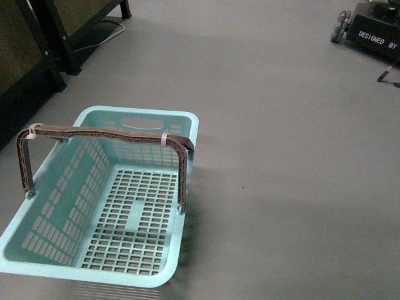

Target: Pick mango and avocado into basket

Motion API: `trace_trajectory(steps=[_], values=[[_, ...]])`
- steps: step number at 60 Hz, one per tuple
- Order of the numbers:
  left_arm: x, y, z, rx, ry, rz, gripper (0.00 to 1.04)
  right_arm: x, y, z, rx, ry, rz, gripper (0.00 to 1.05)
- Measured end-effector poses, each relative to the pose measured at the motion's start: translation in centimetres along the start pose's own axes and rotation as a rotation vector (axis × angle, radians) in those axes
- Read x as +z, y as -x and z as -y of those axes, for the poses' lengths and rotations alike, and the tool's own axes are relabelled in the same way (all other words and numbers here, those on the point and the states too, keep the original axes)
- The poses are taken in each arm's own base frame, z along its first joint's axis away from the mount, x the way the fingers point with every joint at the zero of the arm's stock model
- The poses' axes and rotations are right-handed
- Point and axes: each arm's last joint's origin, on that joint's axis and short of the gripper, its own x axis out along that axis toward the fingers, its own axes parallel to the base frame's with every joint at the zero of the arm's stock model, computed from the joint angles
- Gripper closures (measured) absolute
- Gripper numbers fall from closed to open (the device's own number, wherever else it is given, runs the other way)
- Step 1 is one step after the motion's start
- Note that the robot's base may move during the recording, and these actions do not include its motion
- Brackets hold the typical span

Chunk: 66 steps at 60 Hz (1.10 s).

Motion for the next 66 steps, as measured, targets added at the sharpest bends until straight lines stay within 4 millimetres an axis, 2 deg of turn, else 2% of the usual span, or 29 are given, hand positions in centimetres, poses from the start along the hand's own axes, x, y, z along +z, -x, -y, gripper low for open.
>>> trace_trajectory(steps=[66], values=[[0.0, 0.0, 0.0, 0.0, 0.0, 0.0, 0.07, 0.0, 0.0, 0.0, 0.0, 0.0, 0.0, 0.08]])
